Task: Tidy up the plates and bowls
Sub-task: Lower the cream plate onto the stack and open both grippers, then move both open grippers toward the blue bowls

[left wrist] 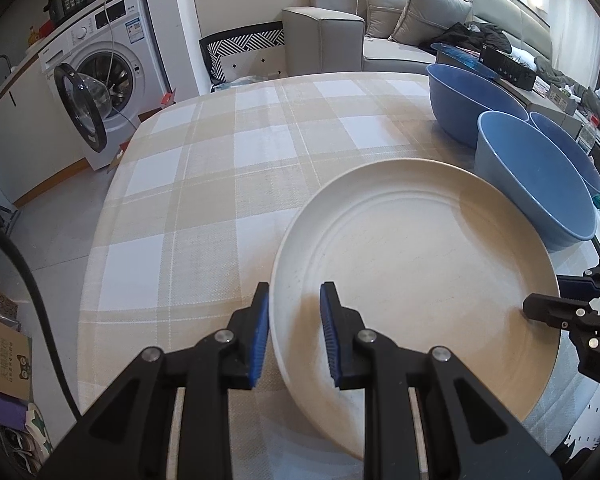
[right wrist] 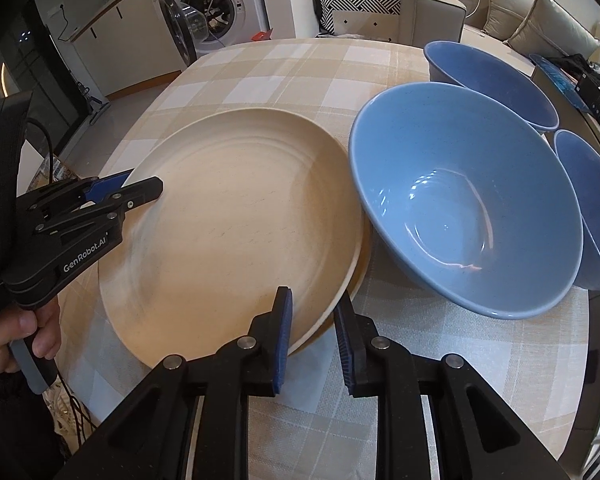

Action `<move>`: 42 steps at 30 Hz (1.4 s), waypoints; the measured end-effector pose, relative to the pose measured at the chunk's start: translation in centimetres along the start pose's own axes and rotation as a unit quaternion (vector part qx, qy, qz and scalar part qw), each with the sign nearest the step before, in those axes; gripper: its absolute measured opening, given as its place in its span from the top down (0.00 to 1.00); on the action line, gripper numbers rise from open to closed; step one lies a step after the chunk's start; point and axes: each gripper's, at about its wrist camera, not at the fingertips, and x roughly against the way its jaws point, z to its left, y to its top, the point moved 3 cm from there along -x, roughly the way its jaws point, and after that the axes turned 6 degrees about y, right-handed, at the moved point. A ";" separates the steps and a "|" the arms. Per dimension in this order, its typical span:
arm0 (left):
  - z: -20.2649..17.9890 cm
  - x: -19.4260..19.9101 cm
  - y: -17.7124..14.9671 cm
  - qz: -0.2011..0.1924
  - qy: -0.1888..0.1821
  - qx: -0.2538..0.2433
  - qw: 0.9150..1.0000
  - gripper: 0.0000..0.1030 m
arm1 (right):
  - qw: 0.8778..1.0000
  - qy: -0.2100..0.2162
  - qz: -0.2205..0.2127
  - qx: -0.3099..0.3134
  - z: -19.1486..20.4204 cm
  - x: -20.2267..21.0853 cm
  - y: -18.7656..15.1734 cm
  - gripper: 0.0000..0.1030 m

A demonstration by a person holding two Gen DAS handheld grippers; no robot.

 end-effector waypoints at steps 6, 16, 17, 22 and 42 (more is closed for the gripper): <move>0.2 -0.5 -0.2 0.005 -0.009 -0.002 1.000 0.79 | 1.000 0.002 -0.005 0.003 -0.1 -0.1 0.0 0.79; 0.6 -0.7 -0.6 0.009 -0.023 0.014 1.000 0.73 | 0.999 -0.009 -0.032 0.006 -0.9 0.8 -0.4 0.54; 0.7 -0.6 -0.7 0.008 -0.027 0.017 0.999 0.66 | 0.999 -0.006 -0.036 0.006 -0.9 0.9 -0.4 0.51; 1.1 0.3 -1.3 0.004 -0.046 0.028 0.999 0.50 | 0.999 0.002 -0.032 0.005 -1.0 0.7 -0.7 0.40; 0.9 4.1 -2.1 -0.046 -0.045 0.028 0.998 0.48 | 0.995 0.044 -0.079 0.030 0.9 2.6 -0.5 0.17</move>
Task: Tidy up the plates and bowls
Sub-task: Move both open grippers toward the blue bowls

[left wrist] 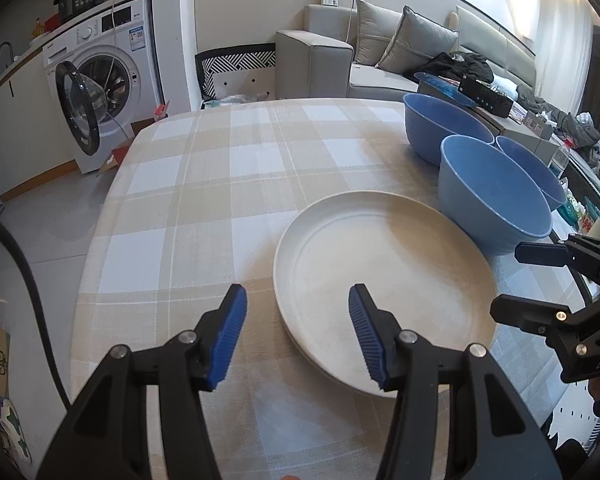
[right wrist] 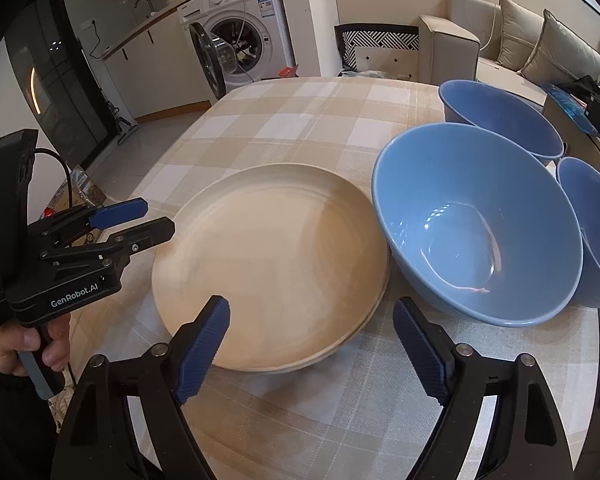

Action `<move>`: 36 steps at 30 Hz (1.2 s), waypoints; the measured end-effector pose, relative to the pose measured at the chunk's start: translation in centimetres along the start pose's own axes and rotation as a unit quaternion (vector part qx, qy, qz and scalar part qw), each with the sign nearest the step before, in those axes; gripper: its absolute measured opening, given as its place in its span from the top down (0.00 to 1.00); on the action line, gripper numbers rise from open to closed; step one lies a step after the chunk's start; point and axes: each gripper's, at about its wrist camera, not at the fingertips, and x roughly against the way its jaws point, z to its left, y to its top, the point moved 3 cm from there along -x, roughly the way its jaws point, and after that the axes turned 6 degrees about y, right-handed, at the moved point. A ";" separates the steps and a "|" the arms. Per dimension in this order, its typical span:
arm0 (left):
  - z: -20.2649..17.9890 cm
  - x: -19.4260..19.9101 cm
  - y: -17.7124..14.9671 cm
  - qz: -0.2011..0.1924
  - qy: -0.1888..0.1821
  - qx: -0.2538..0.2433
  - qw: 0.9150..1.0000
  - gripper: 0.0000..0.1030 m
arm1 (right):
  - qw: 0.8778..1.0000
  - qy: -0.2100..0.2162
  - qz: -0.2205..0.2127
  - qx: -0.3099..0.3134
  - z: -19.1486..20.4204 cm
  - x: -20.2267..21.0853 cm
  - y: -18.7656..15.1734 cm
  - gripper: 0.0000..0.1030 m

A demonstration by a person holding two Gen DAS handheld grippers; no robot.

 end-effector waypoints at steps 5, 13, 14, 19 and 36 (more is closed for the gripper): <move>-0.7 1.0 0.3 -0.012 -0.001 -0.007 1.000 0.48 | 1.000 0.006 -0.019 0.003 -0.1 1.4 0.4 0.14; -1.3 2.1 1.5 -0.032 0.005 0.003 0.999 0.03 | 0.998 0.009 -0.055 0.012 -0.4 4.5 1.3 0.06; -1.3 2.0 1.6 -0.032 0.004 0.005 0.999 0.02 | 0.998 0.006 -0.059 0.013 -0.5 4.8 1.4 0.04; -1.8 2.2 2.4 -0.037 -0.003 0.009 0.999 0.00 | 0.998 -0.002 -0.067 0.012 -1.6 6.0 1.6 0.03; -5.4 3.4 6.0 -0.059 -0.021 0.015 0.998 0.00 | 0.995 -0.013 -0.102 -0.002 -6.9 10.6 3.4 0.00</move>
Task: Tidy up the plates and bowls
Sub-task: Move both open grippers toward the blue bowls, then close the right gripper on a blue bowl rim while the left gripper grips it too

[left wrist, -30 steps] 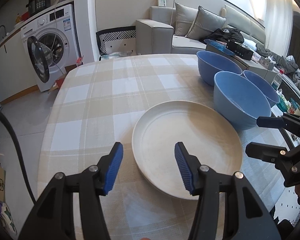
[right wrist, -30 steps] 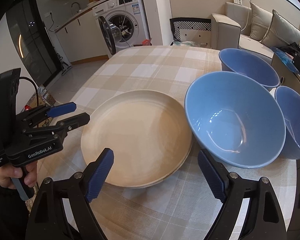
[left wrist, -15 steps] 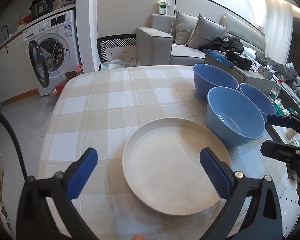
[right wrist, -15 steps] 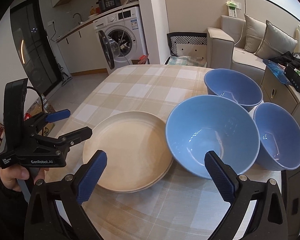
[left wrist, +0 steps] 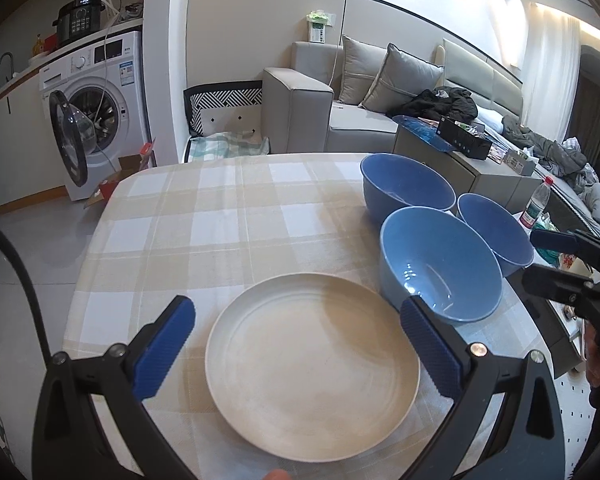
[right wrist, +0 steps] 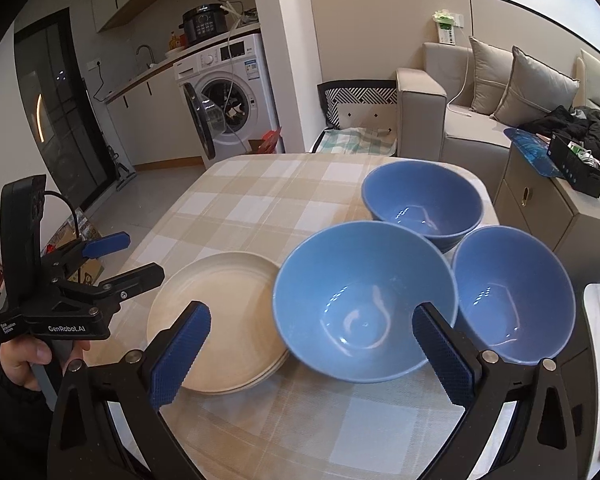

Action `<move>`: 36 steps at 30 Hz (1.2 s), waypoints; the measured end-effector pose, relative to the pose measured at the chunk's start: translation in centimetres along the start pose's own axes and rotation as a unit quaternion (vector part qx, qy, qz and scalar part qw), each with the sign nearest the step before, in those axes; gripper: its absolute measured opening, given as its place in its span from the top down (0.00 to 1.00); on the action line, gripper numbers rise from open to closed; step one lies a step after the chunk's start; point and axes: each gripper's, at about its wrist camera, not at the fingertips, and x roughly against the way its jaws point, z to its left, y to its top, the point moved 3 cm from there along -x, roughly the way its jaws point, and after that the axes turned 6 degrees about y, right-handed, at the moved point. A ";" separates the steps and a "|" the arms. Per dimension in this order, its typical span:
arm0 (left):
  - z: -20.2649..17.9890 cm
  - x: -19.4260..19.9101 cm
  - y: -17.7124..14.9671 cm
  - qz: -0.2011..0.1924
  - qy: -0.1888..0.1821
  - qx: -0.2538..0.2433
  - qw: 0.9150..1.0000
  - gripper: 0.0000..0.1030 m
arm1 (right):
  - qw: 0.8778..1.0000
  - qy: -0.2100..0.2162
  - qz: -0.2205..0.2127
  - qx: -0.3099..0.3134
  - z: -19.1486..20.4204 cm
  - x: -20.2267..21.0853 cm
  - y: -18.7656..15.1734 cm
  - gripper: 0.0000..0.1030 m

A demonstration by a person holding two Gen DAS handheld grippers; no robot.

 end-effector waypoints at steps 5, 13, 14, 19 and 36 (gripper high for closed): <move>-1.2 -0.4 1.1 -0.004 0.002 -0.005 1.000 0.00 | 1.000 -0.008 -0.007 -0.005 -2.0 1.0 1.0 0.00; -2.7 -1.0 3.4 -0.017 0.006 -0.006 1.000 0.00 | 0.999 -0.004 -0.015 -0.029 -5.4 1.8 2.4 0.00; -3.0 -1.0 3.8 -0.021 0.006 -0.008 1.000 0.00 | 0.999 -0.005 -0.016 -0.030 -5.9 2.0 2.6 0.00; -4.4 -1.6 5.4 -0.023 0.004 -0.015 1.000 0.00 | 0.999 -0.009 -0.021 -0.037 -8.1 2.6 3.7 0.00; -7.6 -4.2 9.4 -0.028 0.001 -0.014 1.000 0.00 | 0.997 -0.017 -0.038 -0.063 -14.9 4.4 7.4 0.00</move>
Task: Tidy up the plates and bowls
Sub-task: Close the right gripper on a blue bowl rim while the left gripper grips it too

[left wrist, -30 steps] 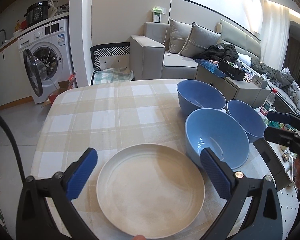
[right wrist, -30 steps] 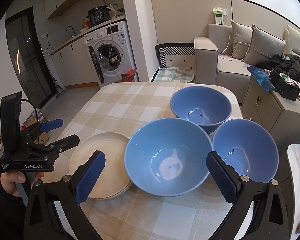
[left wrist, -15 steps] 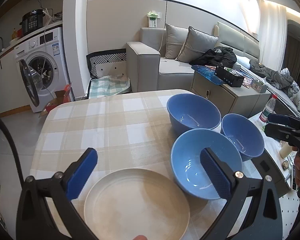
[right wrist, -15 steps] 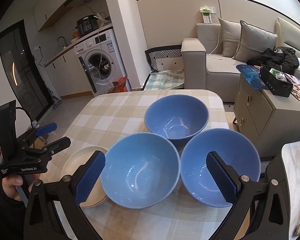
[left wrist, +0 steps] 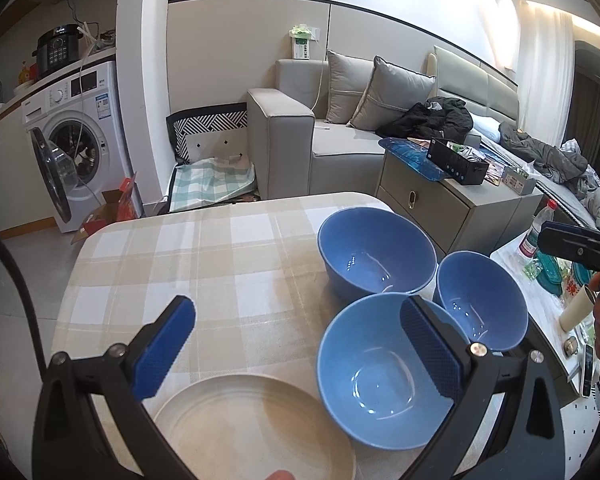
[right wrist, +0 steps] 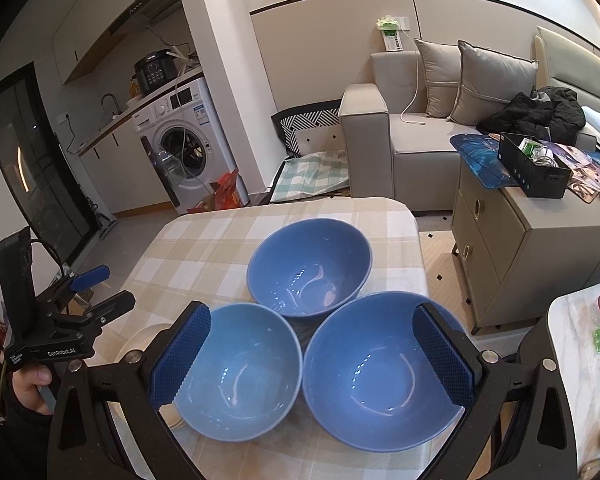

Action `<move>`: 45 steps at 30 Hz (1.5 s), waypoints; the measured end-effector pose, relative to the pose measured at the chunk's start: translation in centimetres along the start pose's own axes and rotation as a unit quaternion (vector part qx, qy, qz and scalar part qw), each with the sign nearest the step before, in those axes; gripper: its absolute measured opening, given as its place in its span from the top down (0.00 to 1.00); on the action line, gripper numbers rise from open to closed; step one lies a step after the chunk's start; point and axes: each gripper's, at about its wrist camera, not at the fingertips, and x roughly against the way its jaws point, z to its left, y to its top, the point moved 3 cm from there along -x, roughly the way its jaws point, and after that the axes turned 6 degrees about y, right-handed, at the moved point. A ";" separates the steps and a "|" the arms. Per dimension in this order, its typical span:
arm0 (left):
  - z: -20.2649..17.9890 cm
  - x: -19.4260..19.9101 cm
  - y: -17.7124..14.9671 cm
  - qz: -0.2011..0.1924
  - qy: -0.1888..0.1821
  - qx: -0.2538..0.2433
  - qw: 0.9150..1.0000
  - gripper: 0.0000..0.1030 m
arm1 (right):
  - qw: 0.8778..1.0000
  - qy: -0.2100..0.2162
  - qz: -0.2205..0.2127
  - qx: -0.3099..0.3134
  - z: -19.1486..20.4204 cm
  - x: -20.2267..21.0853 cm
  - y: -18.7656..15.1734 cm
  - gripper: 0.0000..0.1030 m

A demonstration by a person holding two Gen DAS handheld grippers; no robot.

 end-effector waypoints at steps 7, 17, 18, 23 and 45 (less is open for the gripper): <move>-1.5 -1.7 1.5 -0.003 -0.003 -0.008 1.000 0.00 | 1.000 -0.003 0.012 -0.004 -1.7 -2.1 1.0 0.00; -3.8 -5.3 3.1 0.010 -0.009 -0.016 1.000 0.00 | 0.999 -0.013 0.032 -0.007 -3.8 -5.4 1.8 0.00; -4.0 -5.7 3.3 0.012 -0.008 -0.017 1.000 0.00 | 0.999 -0.013 0.033 -0.008 -4.1 -5.7 1.9 0.00; -4.5 -7.7 3.9 0.022 -0.012 -0.015 1.000 0.00 | 0.999 -0.014 0.034 -0.018 -5.3 -7.0 2.7 0.00; -5.7 -12.7 4.7 0.079 -0.002 -0.066 0.995 0.00 | 0.995 -0.039 0.090 -0.032 -9.8 -13.8 2.7 0.00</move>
